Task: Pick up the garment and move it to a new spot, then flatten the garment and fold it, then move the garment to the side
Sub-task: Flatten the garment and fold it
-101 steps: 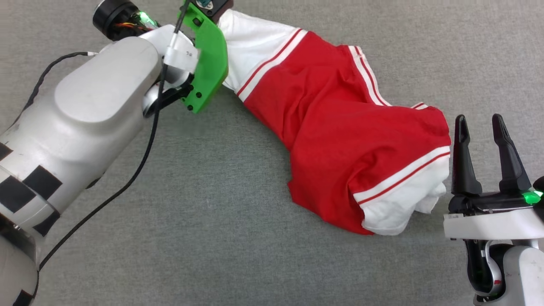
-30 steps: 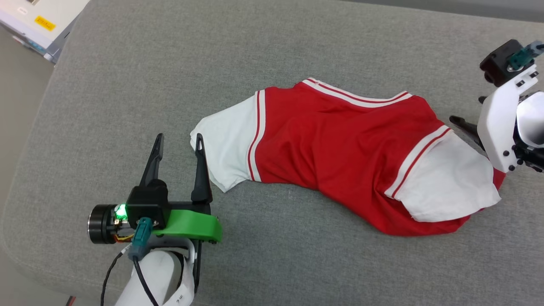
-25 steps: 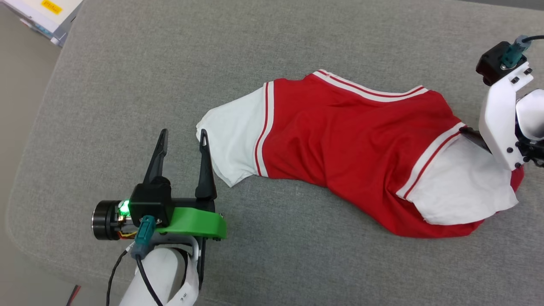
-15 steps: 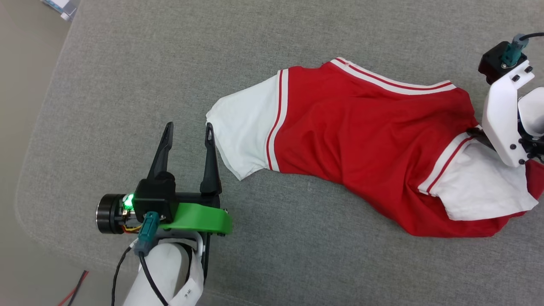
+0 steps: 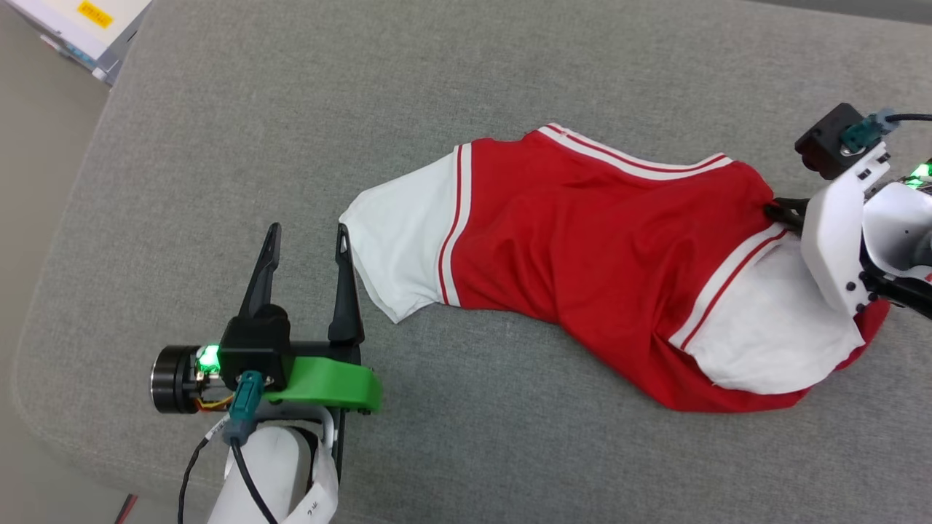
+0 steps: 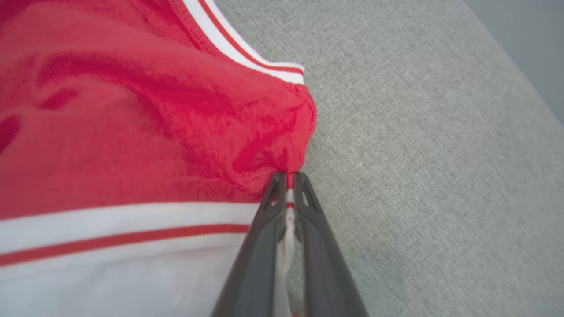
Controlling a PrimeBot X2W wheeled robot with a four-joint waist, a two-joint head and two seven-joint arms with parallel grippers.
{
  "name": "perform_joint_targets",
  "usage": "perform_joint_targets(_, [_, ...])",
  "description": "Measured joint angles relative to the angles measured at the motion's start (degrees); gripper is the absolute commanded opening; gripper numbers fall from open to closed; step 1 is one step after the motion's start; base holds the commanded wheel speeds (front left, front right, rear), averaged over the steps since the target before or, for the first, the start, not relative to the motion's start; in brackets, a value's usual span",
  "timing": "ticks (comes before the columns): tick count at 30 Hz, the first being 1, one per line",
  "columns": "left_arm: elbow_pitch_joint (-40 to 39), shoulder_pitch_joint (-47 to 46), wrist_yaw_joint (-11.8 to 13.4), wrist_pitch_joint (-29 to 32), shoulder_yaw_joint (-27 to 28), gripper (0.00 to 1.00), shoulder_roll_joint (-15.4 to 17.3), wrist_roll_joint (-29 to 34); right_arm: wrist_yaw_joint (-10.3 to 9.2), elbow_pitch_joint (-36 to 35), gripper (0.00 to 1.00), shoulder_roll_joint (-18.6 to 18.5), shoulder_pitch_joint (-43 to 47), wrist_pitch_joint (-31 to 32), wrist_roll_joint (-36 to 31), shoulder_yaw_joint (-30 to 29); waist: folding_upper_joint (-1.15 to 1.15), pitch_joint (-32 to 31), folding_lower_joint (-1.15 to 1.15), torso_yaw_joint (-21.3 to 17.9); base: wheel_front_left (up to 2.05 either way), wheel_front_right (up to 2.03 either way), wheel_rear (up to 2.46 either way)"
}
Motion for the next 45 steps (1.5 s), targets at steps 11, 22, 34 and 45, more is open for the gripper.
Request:
perform_joint_targets(11, [-0.4, 3.6, -0.6, 0.0, 1.6, 1.00, -0.1, 1.2, 0.01, -13.6, 0.00, -11.3, 8.9, -6.5, -0.2, -9.9, 0.00, -4.2, 0.00, -4.9, 0.00, 0.00, 0.00])
perform_joint_targets(22, [-0.7, 3.9, -1.5, 0.0, 1.2, 1.00, -0.3, 1.7, 0.01, -17.8, 0.00, -17.6, 16.8, 0.1, -1.6, -28.3, 0.00, -3.8, 0.00, -6.2, 0.00, 0.00, 0.00])
perform_joint_targets(34, [-0.8, 1.7, -1.5, 0.0, -0.5, 1.00, -0.5, 1.3, 0.01, -9.1, 0.00, -15.1, 10.7, 11.3, -8.1, -34.6, 0.00, 0.8, 0.00, -2.3, 0.00, 0.00, 0.00])
perform_joint_targets(45, [-1.4, -1.7, -0.4, 0.0, -2.5, 1.00, -0.6, -0.8, 0.01, 5.4, 0.00, -2.4, -5.7, 9.8, -18.1, -26.0, 0.00, 7.0, 0.00, 2.0, 0.00, 0.00, 0.00])
